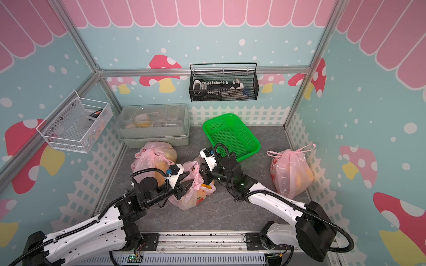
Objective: Place the banana into a plastic bag & tie a knot
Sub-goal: Cross the plastic bag at the center of the board.
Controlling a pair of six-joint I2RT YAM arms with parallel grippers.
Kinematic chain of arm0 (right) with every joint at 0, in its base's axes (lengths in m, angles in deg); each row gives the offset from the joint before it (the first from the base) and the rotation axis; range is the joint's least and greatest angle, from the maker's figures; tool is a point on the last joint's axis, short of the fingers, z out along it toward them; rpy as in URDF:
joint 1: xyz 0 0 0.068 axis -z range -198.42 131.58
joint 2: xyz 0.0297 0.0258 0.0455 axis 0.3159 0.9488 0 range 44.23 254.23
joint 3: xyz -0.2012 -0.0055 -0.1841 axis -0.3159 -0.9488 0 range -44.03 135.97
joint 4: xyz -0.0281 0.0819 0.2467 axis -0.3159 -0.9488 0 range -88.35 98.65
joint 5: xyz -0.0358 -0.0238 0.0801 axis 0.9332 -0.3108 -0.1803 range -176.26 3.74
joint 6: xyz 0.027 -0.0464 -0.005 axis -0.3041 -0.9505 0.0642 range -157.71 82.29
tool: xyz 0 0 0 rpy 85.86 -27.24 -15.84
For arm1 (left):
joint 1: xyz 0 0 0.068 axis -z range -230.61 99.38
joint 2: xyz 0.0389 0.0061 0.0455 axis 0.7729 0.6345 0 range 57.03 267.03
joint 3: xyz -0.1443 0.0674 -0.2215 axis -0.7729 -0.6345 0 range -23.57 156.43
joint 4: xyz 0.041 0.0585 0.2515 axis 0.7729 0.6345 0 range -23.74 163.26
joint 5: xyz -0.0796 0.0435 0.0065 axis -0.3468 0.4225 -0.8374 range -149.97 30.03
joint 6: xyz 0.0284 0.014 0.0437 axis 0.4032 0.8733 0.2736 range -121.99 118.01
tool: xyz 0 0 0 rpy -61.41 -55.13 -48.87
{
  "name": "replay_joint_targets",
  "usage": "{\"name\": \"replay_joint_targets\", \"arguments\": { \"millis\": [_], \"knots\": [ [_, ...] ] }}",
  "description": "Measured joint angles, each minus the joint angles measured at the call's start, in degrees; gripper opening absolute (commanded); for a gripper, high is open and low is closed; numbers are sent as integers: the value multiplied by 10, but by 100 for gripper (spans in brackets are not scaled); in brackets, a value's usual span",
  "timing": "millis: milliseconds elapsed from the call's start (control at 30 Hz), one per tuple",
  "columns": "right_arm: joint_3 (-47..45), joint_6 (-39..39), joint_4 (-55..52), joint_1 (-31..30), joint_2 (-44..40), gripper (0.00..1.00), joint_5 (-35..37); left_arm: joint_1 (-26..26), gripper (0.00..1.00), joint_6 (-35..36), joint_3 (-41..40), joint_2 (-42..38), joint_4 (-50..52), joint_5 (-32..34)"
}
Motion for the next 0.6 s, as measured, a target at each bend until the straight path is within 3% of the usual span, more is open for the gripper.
{"name": "replay_joint_targets", "arguments": {
  "millis": [133, 333, 600],
  "knots": [
    [0, 0, 0, 0, 0, 0, -12, 0, 56, 12, 0, 6, -8, 18],
    [0, 0, -4, 0, 2, 0, -26, 1, 47, 21, 1, 25, -11, 29],
    [0, -1, -9, 0, 2, 0, -26, 1, 57, 12, -19, -30, -16, 20]
  ]
}}
